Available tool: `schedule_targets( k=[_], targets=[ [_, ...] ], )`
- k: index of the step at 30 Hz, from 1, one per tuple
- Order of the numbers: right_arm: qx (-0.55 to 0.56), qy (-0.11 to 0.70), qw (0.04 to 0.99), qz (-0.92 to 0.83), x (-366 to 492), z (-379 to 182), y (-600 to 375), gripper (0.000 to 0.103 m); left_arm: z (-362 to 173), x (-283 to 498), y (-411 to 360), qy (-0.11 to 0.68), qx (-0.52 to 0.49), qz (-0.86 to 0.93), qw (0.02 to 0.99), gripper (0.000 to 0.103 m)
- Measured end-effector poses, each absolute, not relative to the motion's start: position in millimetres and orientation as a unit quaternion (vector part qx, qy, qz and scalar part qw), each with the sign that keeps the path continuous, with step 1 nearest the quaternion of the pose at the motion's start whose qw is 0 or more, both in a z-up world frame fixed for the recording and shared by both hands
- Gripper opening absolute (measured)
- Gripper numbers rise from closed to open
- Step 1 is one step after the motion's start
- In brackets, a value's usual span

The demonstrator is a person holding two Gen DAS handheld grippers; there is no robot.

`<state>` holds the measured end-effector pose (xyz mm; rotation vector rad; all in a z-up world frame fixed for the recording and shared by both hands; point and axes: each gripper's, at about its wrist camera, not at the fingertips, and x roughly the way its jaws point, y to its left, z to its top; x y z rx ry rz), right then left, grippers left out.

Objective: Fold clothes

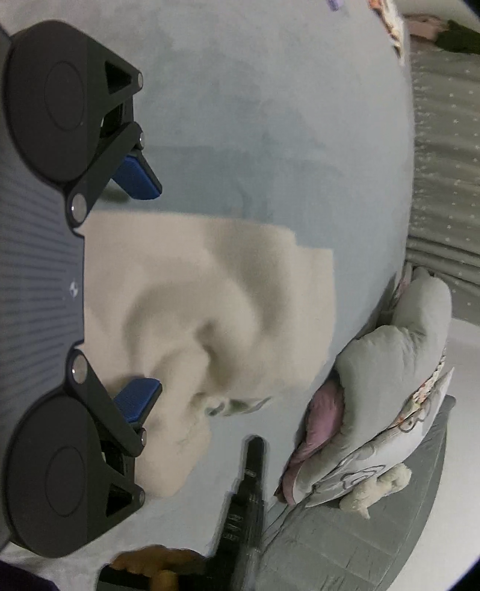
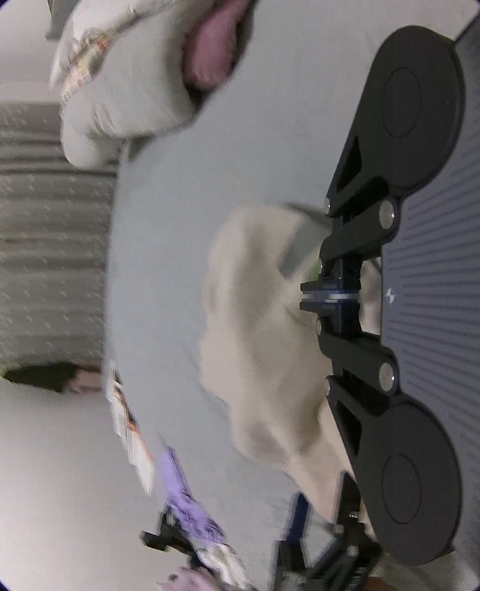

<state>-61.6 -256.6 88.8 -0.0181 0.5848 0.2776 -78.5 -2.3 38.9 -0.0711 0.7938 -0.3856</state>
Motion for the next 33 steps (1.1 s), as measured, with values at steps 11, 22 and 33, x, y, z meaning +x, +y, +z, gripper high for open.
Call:
schedule_targets(
  k=[11, 22, 33],
  targets=[
    [-0.006, 0.348, 0.931, 0.106, -49.7, 61.3, -269.8, 0.074, 42.2, -76.6, 31.4, 0.420, -0.139, -0.173, 0.880, 0.096],
    [-0.003, 0.332, 0.935, 0.121, -59.7, 68.9, -260.3, 0.077, 30.2, -71.7, 26.6, 0.443, -0.236, -0.219, 0.837, 0.016],
    [0.076, 0.309, 0.946, 0.062, -64.8, 83.3, -307.0, 0.077, 113.0, -147.8, -47.2, 0.278, -0.039, -0.304, 0.910, 0.015]
  ],
)
